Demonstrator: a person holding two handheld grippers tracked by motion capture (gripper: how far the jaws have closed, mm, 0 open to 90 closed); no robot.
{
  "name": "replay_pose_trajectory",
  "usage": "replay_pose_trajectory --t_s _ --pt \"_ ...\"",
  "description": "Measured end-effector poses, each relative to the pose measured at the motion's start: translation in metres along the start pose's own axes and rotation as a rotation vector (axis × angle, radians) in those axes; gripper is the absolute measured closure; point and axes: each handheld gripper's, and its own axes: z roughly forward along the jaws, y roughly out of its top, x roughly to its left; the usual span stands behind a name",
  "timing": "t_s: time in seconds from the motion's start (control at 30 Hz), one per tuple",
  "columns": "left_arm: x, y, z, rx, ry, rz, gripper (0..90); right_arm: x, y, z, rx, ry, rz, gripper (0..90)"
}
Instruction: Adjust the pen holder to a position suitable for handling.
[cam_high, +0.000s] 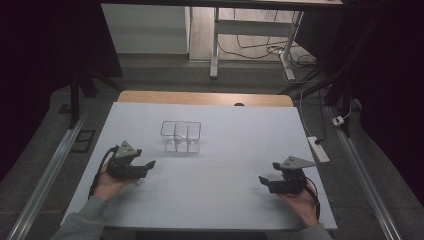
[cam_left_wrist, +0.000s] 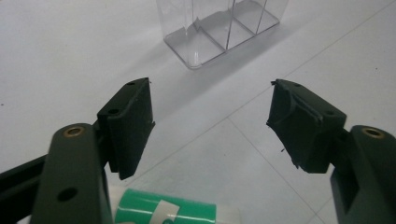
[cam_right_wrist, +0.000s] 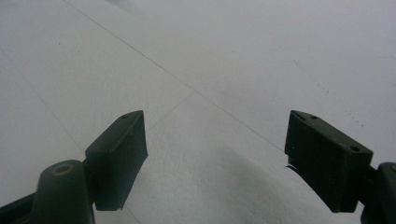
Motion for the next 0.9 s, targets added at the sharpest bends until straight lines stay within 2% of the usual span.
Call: replay_pose_trajectory --t_s 0.13,0.3,0.63,0.7,0.9 --pt "0.001 0.005 0.004 0.006 0.003 0.004 36.8 0.000 0.000 0.001 0.002 0.008 -0.004 20.7" --pt "0.004 0.011 0.010 0.015 0.013 0.002 49.3 0.000 0.000 0.002 0.000 0.007 -0.002 20.8" --pt "0.011 0.028 0.021 0.019 0.023 -0.006 85.5 0.001 0.000 0.001 0.002 0.002 -0.003 20.9" --pt "0.013 0.032 0.024 0.029 0.021 -0.003 88.1 0.001 0.000 0.001 0.004 -0.002 -0.004 20.9" --pt "0.015 0.045 0.037 0.039 0.017 0.000 88.3 0.001 0.000 0.001 0.003 -0.001 -0.004 20.9"
